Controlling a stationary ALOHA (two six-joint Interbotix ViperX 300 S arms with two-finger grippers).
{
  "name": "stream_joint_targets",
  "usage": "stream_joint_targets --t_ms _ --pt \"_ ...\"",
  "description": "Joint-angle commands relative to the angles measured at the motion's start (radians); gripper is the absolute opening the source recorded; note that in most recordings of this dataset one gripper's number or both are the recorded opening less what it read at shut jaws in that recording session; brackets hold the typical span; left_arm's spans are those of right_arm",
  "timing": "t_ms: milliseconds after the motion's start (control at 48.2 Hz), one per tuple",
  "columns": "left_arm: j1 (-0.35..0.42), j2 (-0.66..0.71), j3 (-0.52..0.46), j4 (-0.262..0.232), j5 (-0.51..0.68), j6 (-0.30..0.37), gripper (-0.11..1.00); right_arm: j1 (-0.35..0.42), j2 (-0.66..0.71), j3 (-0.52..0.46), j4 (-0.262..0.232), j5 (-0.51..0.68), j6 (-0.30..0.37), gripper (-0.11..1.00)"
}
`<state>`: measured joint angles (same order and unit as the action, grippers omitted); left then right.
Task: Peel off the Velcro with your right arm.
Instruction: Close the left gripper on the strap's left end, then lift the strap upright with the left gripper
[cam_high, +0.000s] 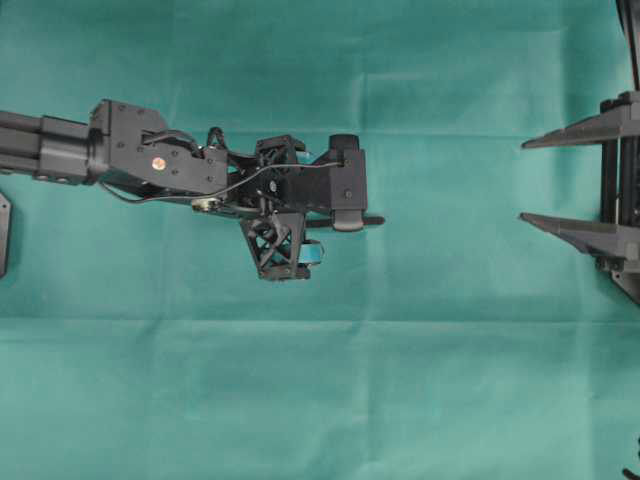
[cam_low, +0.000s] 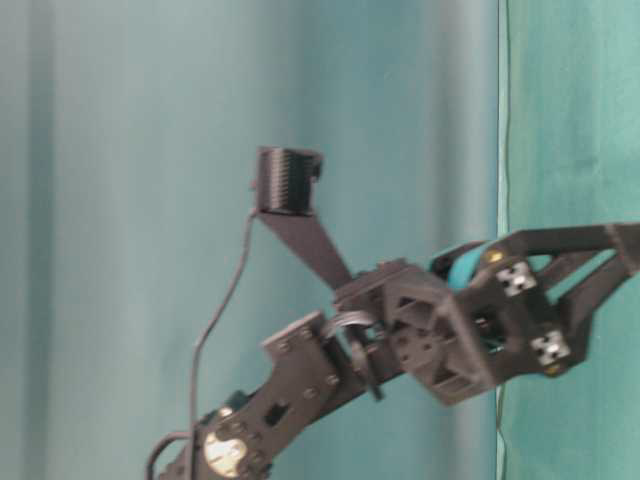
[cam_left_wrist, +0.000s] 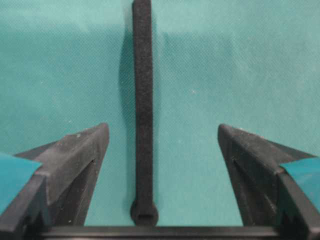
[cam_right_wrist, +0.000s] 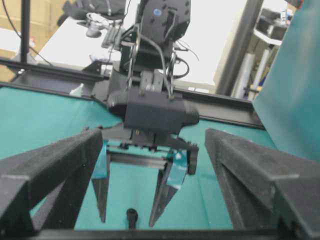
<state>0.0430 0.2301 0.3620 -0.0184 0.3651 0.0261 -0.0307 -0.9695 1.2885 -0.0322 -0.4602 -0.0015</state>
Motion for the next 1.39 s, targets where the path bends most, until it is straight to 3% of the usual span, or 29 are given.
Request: stream_joint_targets --t_ms 0,581,789,892,1100,1370 --pt "0.003 0.000 -0.017 0.000 -0.021 0.000 0.87 -0.002 0.003 -0.011 0.000 -0.011 0.000 0.76" --pt "0.028 0.066 0.028 0.000 -0.133 0.000 0.86 -0.002 0.002 0.011 0.000 -0.040 0.000 0.75" --pt "0.034 0.064 0.037 0.002 -0.127 -0.002 0.80 -0.002 0.000 0.012 -0.002 -0.040 0.000 0.76" --pt "0.034 0.064 0.035 0.000 -0.114 0.000 0.66 -0.002 0.002 0.011 -0.002 -0.040 0.000 0.76" --pt "0.034 0.058 0.031 0.002 -0.087 0.000 0.12 -0.002 0.000 0.012 -0.002 -0.041 0.000 0.76" --pt "0.029 -0.017 0.037 0.000 -0.078 -0.012 0.10 -0.002 0.005 0.014 -0.005 -0.041 -0.003 0.76"
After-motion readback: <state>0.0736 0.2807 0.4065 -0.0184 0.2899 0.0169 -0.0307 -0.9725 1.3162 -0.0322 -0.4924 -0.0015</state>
